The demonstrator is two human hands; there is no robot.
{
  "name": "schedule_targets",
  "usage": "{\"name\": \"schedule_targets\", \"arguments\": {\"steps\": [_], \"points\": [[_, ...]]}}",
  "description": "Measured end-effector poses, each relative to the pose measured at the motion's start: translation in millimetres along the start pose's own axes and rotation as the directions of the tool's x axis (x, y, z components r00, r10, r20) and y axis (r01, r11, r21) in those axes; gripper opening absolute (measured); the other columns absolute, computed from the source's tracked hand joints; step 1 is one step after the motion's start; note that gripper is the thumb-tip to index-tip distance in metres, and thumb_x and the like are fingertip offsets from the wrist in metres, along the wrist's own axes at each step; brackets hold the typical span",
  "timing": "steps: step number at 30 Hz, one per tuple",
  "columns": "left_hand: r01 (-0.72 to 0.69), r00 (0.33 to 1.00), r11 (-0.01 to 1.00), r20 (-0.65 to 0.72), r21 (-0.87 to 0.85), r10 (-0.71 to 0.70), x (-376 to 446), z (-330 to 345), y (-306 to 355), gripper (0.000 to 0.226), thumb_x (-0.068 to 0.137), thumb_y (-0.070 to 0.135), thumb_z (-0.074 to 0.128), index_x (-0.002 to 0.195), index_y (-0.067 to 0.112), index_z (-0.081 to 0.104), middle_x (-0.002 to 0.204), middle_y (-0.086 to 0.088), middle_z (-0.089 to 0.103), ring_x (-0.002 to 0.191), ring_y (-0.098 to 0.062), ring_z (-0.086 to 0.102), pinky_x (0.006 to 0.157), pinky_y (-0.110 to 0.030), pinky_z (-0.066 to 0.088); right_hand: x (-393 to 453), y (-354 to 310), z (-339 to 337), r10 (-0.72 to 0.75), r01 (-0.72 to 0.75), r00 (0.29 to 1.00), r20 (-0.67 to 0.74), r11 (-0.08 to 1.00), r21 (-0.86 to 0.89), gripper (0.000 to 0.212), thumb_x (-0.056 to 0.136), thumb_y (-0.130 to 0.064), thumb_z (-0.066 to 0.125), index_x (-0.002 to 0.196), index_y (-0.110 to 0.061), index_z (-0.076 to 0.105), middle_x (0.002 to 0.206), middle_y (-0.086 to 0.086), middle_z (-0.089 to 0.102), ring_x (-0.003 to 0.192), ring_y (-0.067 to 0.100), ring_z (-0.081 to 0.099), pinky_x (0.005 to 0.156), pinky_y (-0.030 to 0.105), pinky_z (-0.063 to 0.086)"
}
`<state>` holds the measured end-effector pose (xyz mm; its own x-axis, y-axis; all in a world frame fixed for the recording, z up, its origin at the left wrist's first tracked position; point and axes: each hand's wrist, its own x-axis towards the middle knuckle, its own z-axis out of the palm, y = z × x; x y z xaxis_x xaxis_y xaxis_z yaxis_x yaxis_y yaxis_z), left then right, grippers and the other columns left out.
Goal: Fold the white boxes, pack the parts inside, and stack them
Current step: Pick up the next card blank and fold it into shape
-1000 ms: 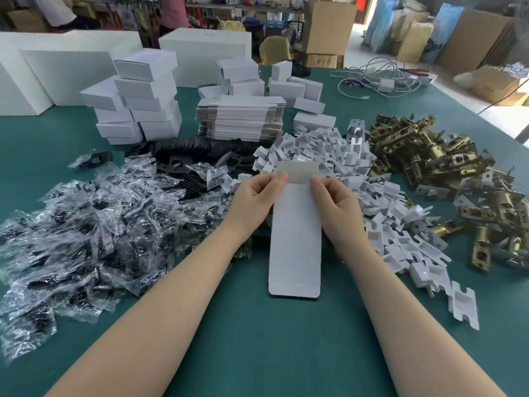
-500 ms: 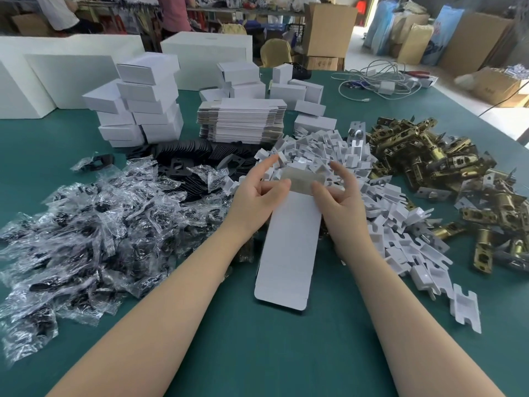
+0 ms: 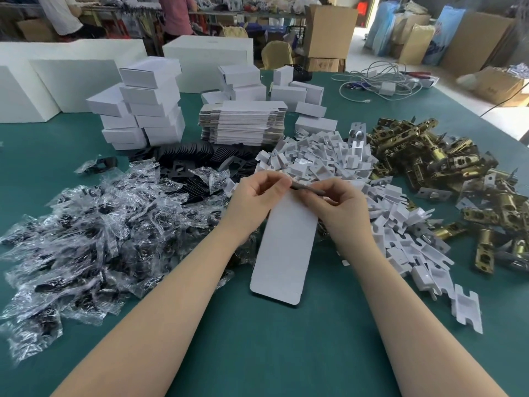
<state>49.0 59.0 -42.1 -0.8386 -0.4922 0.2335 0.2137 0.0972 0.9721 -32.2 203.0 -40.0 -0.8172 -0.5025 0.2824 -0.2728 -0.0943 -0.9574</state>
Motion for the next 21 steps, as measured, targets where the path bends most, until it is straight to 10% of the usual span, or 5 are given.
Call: {"name": "schedule_targets", "arguments": {"steps": [4, 21], "points": [[0.01, 1.0, 1.0, 0.016, -0.011, -0.01, -3.0, 5.4, -3.2, 0.02, 0.091, 0.039, 0.064, 0.088, 0.02, 0.07, 0.099, -0.015, 0.071, 0.092, -0.012, 0.058, 0.084, -0.027, 0.044, -0.6, 1.7, 1.0, 0.002, -0.002, 1.0, -0.022, 1.0, -0.012, 0.017, 0.079, -0.017, 0.083, 0.071, -0.027, 0.07, 0.074, -0.008, 0.072, 0.07, 0.007, 0.065, 0.067, 0.022, 0.054], [0.115, 0.99, 0.993, -0.08, -0.018, -0.116, -4.5, 8.1, 0.6, 0.015, 0.093, 0.015, 0.066, 0.092, 0.028, 0.073, 0.078, 0.019, 0.07, 0.074, 0.005, 0.063, 0.063, -0.013, 0.05, -5.0, -1.5, 5.2, 0.18, -0.18, 0.983, -0.029, 0.984, -0.012, 0.012, 0.087, -0.031, 0.073, 0.098, -0.027, 0.069, 0.079, 0.001, 0.062, 0.069, 0.013, 0.056, 0.056, 0.027, 0.046]]}}
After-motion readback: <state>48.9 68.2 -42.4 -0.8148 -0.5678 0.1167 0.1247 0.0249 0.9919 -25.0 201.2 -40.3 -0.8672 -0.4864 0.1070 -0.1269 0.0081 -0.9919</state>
